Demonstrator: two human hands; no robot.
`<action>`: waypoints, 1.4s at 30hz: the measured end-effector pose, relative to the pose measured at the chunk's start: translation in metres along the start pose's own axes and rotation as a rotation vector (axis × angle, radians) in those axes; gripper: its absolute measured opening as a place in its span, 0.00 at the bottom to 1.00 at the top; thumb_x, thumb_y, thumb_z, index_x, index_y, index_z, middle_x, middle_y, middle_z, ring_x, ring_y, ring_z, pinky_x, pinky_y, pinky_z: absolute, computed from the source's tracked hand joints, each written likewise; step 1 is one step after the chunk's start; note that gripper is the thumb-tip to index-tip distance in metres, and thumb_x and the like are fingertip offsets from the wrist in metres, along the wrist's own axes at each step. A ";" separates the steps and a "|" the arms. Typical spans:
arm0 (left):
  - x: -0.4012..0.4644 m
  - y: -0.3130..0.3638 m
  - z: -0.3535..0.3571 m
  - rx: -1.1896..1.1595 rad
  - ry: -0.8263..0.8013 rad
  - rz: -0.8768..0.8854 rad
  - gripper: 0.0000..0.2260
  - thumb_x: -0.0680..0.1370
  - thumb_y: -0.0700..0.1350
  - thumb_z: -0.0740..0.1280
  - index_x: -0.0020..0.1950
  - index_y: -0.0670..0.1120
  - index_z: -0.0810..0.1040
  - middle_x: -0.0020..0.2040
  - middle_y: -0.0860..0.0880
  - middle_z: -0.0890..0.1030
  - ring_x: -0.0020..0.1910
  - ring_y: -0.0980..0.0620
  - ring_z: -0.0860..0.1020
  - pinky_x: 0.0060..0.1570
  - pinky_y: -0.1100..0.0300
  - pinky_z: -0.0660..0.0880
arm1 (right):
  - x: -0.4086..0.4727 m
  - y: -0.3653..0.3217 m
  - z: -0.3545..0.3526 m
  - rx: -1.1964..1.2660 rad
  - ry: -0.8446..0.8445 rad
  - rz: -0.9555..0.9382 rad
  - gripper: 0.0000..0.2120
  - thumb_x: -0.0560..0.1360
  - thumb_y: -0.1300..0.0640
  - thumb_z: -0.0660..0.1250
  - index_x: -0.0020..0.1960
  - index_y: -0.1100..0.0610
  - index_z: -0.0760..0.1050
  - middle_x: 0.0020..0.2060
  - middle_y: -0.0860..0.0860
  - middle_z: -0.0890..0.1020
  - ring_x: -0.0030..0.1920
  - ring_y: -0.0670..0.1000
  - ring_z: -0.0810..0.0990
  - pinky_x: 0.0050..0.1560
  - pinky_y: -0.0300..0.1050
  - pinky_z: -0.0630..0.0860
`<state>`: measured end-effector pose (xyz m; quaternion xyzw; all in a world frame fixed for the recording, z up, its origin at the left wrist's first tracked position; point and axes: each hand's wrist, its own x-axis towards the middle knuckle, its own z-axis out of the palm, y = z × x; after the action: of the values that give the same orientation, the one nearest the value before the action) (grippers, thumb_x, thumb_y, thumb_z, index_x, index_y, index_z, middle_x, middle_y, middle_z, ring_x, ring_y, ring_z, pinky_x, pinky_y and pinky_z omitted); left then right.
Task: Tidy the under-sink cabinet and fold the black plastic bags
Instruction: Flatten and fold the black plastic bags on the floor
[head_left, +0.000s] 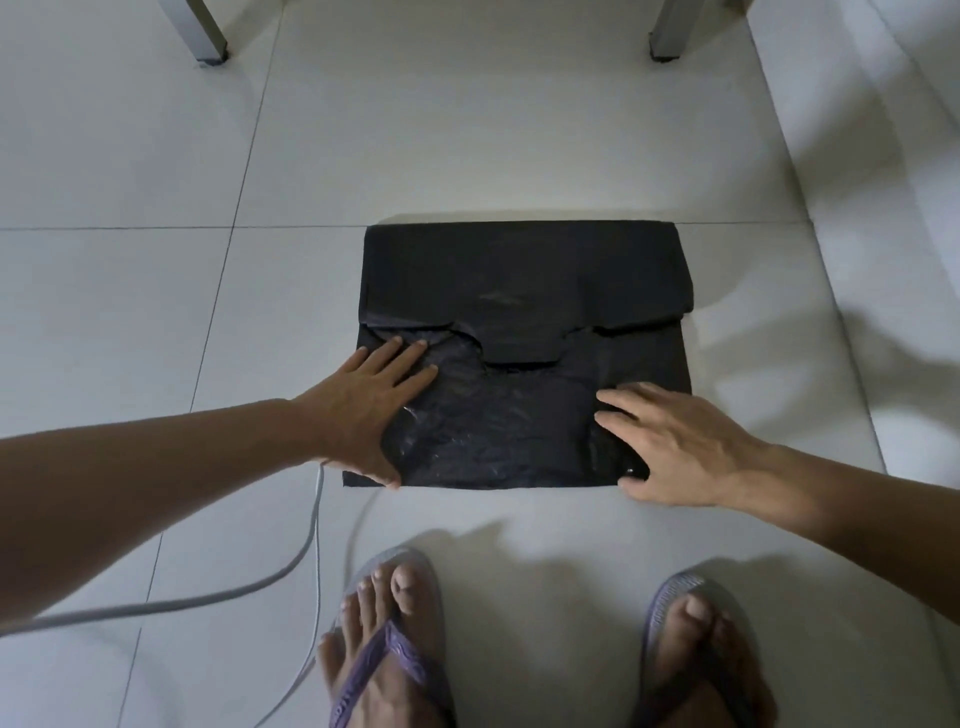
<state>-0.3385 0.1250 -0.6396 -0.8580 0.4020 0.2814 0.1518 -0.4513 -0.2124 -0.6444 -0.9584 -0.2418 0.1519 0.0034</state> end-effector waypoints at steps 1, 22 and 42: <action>0.000 0.001 0.001 -0.007 0.001 -0.005 0.59 0.63 0.75 0.66 0.78 0.51 0.33 0.78 0.46 0.34 0.77 0.42 0.36 0.76 0.46 0.44 | -0.002 -0.002 0.003 -0.017 0.009 0.001 0.27 0.58 0.51 0.76 0.54 0.61 0.81 0.59 0.58 0.80 0.57 0.61 0.81 0.44 0.53 0.83; -0.001 0.008 -0.031 -0.301 0.308 -0.083 0.34 0.65 0.54 0.69 0.70 0.52 0.65 0.67 0.56 0.72 0.60 0.48 0.76 0.51 0.58 0.72 | 0.037 0.041 -0.056 0.457 0.172 0.378 0.05 0.76 0.60 0.63 0.52 0.53 0.74 0.29 0.44 0.75 0.28 0.48 0.73 0.32 0.44 0.67; 0.038 -0.057 -0.039 -1.544 0.530 -0.600 0.17 0.67 0.38 0.78 0.54 0.45 0.82 0.52 0.47 0.84 0.51 0.50 0.81 0.49 0.59 0.78 | 0.109 0.116 -0.094 1.075 0.398 0.752 0.17 0.69 0.50 0.78 0.53 0.56 0.80 0.50 0.49 0.80 0.50 0.50 0.79 0.40 0.39 0.72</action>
<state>-0.2604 0.1185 -0.6294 -0.8281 -0.1223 0.2146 -0.5033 -0.2788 -0.2583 -0.5961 -0.8519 0.2219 0.0626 0.4702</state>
